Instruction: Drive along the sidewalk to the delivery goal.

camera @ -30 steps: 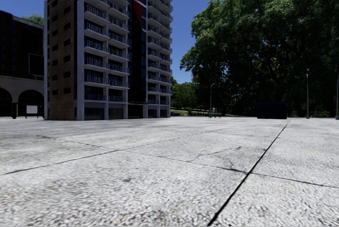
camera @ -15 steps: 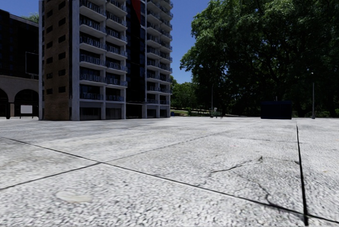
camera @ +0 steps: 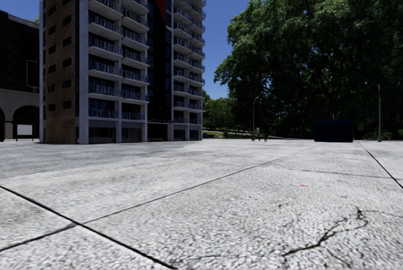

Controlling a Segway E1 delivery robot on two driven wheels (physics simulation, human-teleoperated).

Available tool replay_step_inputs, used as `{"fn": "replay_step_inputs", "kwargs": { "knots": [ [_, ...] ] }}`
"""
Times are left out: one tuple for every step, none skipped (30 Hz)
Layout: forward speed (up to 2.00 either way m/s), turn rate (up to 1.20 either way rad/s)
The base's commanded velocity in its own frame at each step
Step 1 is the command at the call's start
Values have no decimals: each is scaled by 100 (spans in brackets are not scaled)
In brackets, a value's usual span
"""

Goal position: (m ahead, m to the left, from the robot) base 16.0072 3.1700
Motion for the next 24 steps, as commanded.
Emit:
{"fn": "replay_step_inputs", "kwargs": {
  "knots": [
    [200,0],
    [200,0],
    [200,0],
    [200,0],
    [200,0],
    [200,0],
    [200,0],
    [200,0],
    [200,0],
    [200,0],
    [200,0],
    [200,0],
    [200,0],
    [200,0],
    [200,0],
    [200,0],
    [200,0],
    [200,0],
    [200,0],
    [200,0],
    [200,0],
    [200,0],
    [200,0],
    [200,0]
  ]
}}
